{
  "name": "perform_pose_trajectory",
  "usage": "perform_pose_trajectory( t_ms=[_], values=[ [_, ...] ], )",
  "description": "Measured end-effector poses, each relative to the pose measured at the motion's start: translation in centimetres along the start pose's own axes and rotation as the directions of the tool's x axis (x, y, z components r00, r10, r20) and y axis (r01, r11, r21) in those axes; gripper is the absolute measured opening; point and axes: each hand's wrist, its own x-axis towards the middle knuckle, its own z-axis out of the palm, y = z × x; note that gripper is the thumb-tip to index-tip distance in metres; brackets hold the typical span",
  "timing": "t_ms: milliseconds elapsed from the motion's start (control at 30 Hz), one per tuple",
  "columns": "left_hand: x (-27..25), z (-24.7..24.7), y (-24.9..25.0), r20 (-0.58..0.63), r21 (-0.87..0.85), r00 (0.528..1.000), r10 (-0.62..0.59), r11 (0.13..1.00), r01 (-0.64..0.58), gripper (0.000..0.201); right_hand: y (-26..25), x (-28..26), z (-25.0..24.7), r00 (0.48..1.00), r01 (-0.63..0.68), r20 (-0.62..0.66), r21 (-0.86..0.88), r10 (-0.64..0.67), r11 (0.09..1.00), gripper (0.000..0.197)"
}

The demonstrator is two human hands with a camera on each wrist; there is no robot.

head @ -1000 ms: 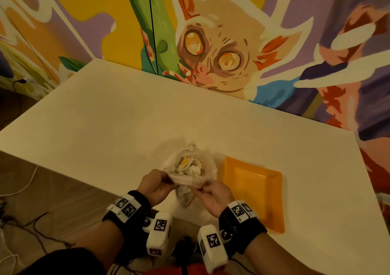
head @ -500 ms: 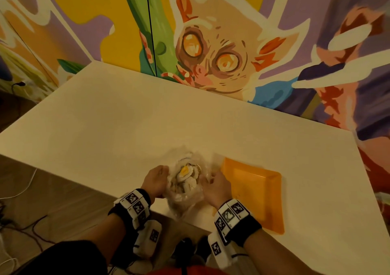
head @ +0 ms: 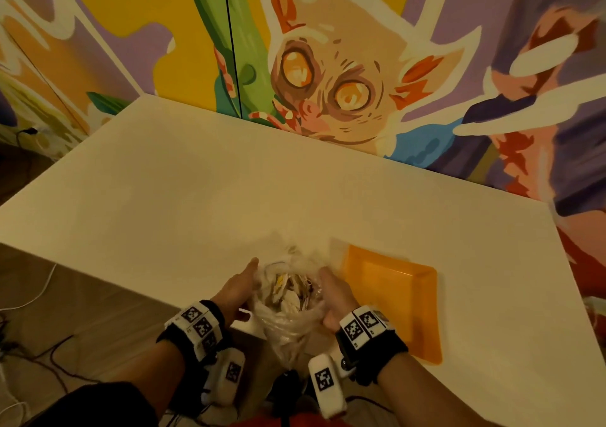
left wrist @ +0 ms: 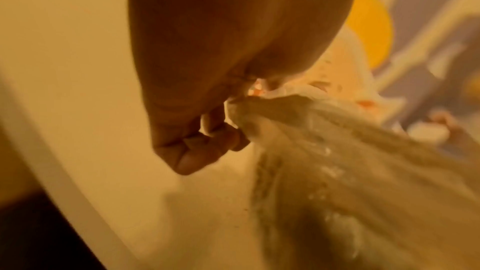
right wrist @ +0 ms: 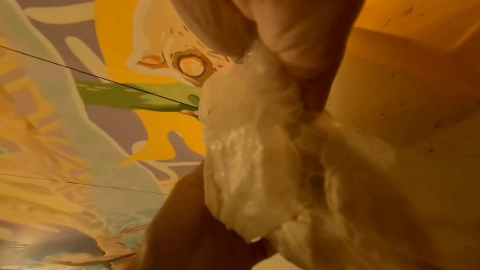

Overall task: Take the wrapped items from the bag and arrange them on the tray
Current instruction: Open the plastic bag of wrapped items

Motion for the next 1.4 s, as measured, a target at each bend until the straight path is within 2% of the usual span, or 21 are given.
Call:
perform_pose_trajectory(
  t_ms=[33, 100, 200, 267, 333, 400, 433, 467, 533, 600, 667, 767, 800, 867, 933, 1033, 1100, 1167, 1267, 1333, 1400],
  values=[
    [-0.3, 0.1, 0.2, 0.015, 0.106, 0.997, 0.074, 0.991, -0.075, 0.065, 0.0, 0.0, -0.2, 1.000, 0.009, -0.008, -0.037, -0.009, 0.999, 0.025],
    [-0.8, 0.3, 0.6, 0.079, 0.186, 0.970, 0.230, 0.952, -0.241, 0.055, 0.0, 0.0, -0.3, 1.000, 0.003, 0.012, -0.076, -0.002, 0.997, 0.033],
    [-0.5, 0.5, 0.6, 0.114, 0.284, 0.865, 0.490, 0.818, -0.500, 0.034, 0.2, 0.4, -0.6, 0.995, -0.009, 0.095, -0.066, 0.015, 0.998, 0.035],
    [-0.3, 0.7, 0.9, 0.087, 0.338, 0.795, 0.600, 0.733, -0.590, 0.016, 0.2, 0.1, -0.5, 0.991, -0.004, 0.131, -0.094, 0.017, 0.996, 0.037],
    [-0.3, 1.1, 1.5, 0.069, 0.348, 0.780, 0.621, 0.718, -0.603, 0.021, 0.4, -0.4, -0.1, 0.991, 0.012, 0.135, -0.125, 0.005, 0.992, 0.046],
    [-0.3, 1.3, 2.0, 0.069, 0.367, 0.800, 0.596, 0.731, -0.575, 0.034, 1.5, 1.9, -0.2, 0.995, 0.074, 0.083, -0.192, -0.059, 0.978, 0.068],
    [-0.2, 1.4, 2.1, 0.059, 0.344, 0.838, 0.543, 0.777, -0.527, 0.039, 1.8, 2.3, -0.2, 0.990, 0.125, 0.091, -0.262, -0.104, 0.957, 0.076],
    [-0.2, 1.3, 2.3, 0.048, 0.294, 0.878, 0.476, 0.833, -0.468, 0.042, 1.4, 1.2, -0.1, 0.985, 0.169, 0.097, -0.357, -0.144, 0.919, 0.079],
    [0.0, 1.1, 2.7, 0.026, 0.185, 0.938, 0.344, 0.921, -0.343, 0.049, 0.9, -0.6, 0.2, 0.942, 0.333, 0.138, -0.521, -0.307, 0.786, 0.067],
    [-0.2, 1.2, 3.5, 0.006, 0.128, 0.968, 0.251, 0.960, -0.249, 0.055, 0.9, -1.8, 0.4, 0.829, 0.554, 0.265, -0.513, -0.493, 0.656, 0.043],
    [-0.7, 1.4, 4.1, -0.003, 0.127, 0.979, 0.206, 0.971, -0.204, 0.055, 1.3, -1.9, 0.5, 0.690, 0.722, 0.383, -0.429, -0.614, 0.543, 0.041],
    [-1.1, 1.3, 4.4, 0.008, 0.136, 0.982, 0.188, 0.973, -0.187, 0.057, 1.7, -1.1, 0.7, 0.605, 0.782, 0.351, -0.434, -0.715, 0.448, 0.021],
    [-1.2, 1.2, 4.4, 0.042, 0.122, 0.980, 0.196, 0.972, -0.200, 0.059, 1.3, -1.1, 0.6, 0.604, 0.776, 0.317, -0.446, -0.731, 0.447, 0.014],
    [-1.4, 1.0, 4.2, 0.110, 0.076, 0.962, 0.250, 0.963, -0.259, 0.057, 0.6, -1.0, 0.5, 0.620, 0.746, 0.288, -0.505, -0.730, 0.434, 0.018],
    [-1.6, 0.8, 3.7, 0.148, 0.063, 0.924, 0.353, 0.929, -0.365, 0.044, 0.0, -0.5, 0.3, 0.694, 0.675, 0.271, -0.568, -0.667, 0.472, 0.033],
    [-1.2, 0.7, 3.0, 0.207, 0.231, 0.798, 0.567, 0.764, -0.603, 0.018, -0.7, 0.2, 0.2, 0.800, 0.571, 0.219, -0.565, -0.559, 0.595, 0.048],
    [-0.9, 0.8, 2.9, 0.214, 0.264, 0.751, 0.625, 0.703, -0.660, 0.009, -0.9, 0.5, 0.4, 0.844, 0.515, 0.194, -0.551, -0.500, 0.656, 0.050],
    [-1.1, 1.0, 3.5, 0.227, 0.217, 0.798, 0.558, 0.770, -0.600, 0.016, -1.1, 0.7, 0.5, 0.876, 0.464, 0.172, -0.554, -0.451, 0.691, 0.050],
    [-1.7, 1.4, 4.6, 0.281, 0.059, 0.899, 0.336, 0.929, -0.366, 0.024, -1.4, 0.4, 0.7, 0.903, 0.417, 0.183, -0.586, -0.388, 0.695, 0.047],
    [-1.8, 1.8, 5.3, 0.276, 0.055, 0.933, 0.229, 0.966, -0.254, 0.024, -1.7, 0.0, 0.8, 0.912, 0.397, 0.194, -0.639, -0.361, 0.659, 0.050],
    [-1.7, 2.3, 5.7, 0.209, 0.076, 0.964, 0.163, 0.980, -0.183, 0.024, -1.6, -0.3, 0.9, 0.910, 0.410, 0.224, -0.604, -0.348, 0.683, 0.058]
  ],
)
